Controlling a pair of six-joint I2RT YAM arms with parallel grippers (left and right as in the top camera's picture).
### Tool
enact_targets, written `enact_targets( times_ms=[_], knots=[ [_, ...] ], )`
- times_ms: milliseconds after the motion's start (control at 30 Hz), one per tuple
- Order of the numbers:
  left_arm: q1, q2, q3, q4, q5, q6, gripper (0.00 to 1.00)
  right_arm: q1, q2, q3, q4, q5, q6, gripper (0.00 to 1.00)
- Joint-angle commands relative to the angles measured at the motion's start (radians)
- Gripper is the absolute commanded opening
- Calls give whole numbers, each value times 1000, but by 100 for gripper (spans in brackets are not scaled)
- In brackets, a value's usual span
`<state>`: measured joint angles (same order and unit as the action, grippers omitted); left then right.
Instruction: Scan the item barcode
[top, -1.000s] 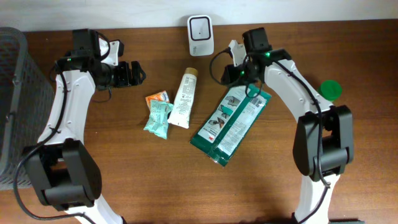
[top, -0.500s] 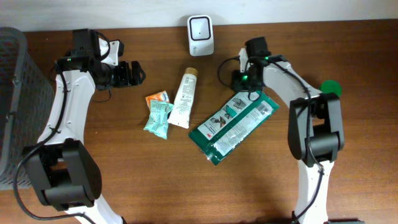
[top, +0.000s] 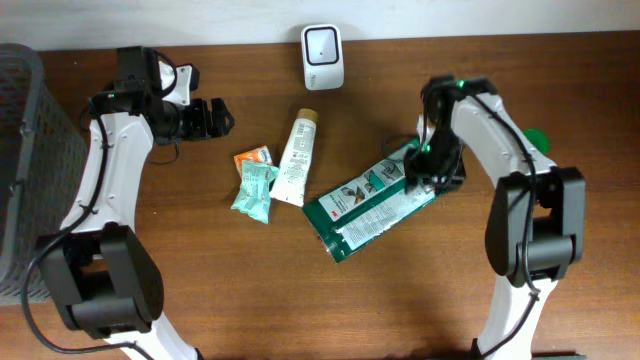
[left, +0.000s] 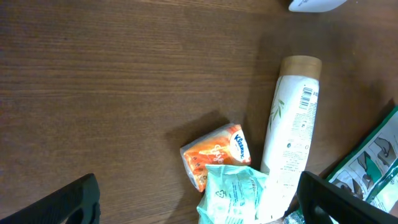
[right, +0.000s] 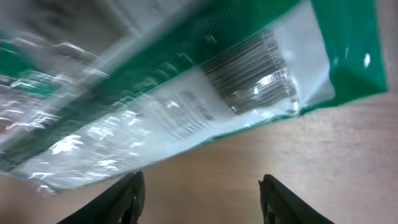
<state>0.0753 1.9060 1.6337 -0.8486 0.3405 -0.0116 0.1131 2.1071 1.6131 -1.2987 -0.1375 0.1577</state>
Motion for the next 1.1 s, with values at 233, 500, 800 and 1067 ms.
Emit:
enact_targets(
  times_ms=[233, 500, 800, 1067],
  knots=[
    [-75, 13, 14, 30, 146, 5, 99, -55, 0, -201, 361, 60, 113, 56],
    [-346, 75, -8, 33, 36, 3, 90, -55, 0, -187, 673, -371, -80, 53],
    [-444, 235, -8, 32, 84, -23, 45, -70, -2, -139, 656, -570, -72, 45],
    [-475, 258, -47, 20, 262, -26, 0, -113, -2, -65, 363, -558, -71, 35]
  ],
)
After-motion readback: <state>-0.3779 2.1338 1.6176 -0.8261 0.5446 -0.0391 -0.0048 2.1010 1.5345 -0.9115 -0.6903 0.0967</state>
